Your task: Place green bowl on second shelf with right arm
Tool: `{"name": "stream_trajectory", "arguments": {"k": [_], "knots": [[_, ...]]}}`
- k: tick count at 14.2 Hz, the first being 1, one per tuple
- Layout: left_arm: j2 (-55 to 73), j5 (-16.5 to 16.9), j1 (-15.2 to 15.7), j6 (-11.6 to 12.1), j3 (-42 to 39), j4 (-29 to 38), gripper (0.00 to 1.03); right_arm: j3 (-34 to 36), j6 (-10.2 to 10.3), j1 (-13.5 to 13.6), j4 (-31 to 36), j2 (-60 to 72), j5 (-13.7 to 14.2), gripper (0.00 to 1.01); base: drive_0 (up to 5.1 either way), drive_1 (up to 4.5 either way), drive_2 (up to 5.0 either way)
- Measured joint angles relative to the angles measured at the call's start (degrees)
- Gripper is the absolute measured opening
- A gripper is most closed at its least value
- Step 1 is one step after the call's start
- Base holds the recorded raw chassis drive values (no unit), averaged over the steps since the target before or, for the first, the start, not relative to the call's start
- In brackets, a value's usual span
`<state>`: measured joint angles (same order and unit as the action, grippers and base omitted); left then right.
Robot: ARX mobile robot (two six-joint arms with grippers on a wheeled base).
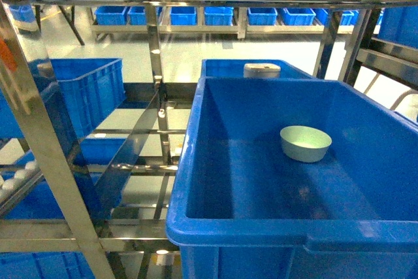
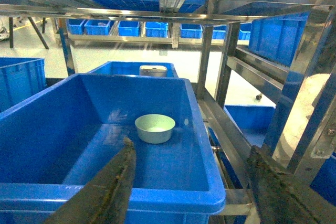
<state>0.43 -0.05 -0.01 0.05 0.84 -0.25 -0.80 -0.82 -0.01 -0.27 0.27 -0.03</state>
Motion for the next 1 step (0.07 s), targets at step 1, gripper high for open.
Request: {"name": "stream_trajectory", "arguments": {"k": [1], "knots": [[0.00, 0.00, 0.00, 0.00, 0.00, 0.00, 0.98, 0.00, 0.02, 0.00, 0.02, 0.00, 0.00, 0.74, 0.0, 0.00, 0.0]]}}
